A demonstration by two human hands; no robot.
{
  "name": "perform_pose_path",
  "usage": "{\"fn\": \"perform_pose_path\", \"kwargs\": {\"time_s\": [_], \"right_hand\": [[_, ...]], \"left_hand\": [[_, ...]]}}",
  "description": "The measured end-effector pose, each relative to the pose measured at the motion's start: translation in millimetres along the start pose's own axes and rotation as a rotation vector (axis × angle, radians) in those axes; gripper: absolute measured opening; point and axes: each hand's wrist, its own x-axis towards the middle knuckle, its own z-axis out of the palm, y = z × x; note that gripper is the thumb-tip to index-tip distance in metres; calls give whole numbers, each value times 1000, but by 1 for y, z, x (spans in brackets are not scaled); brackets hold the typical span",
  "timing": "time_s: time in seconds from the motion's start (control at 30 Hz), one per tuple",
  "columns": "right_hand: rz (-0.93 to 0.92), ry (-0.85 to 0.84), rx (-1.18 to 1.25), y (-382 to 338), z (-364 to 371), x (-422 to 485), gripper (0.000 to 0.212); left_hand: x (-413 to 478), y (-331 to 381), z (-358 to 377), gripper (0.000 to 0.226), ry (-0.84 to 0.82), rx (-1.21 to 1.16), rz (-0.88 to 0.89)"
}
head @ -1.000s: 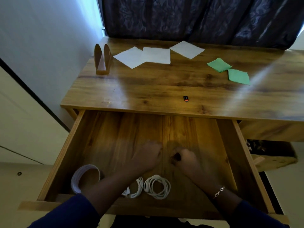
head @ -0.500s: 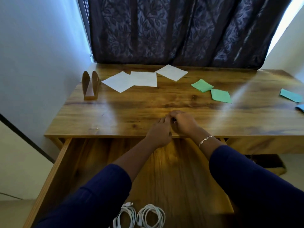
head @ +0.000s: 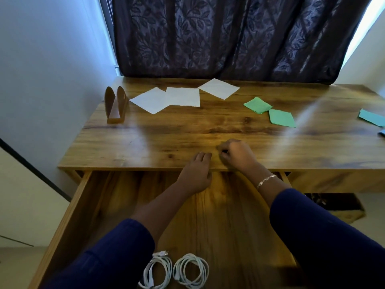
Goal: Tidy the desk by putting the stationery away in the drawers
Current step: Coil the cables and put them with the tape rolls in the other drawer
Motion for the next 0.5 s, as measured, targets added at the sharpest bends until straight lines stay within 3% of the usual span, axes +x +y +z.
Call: {"fn": "perform_pose_path", "kwargs": {"time_s": [0.13,0.33,0.5], "right_hand": [[-80,8,185,-20,-15,-61,27],[-102,-372,254,-39,28,-163,21],[-174,-576,119,-57,61,-189,29]], "left_hand": [[-34,-1,-1,56,94,-10,71],[-92,-11,21,51,42,-28,64],[-118,-13,41,50,-7,-1,22]]}}
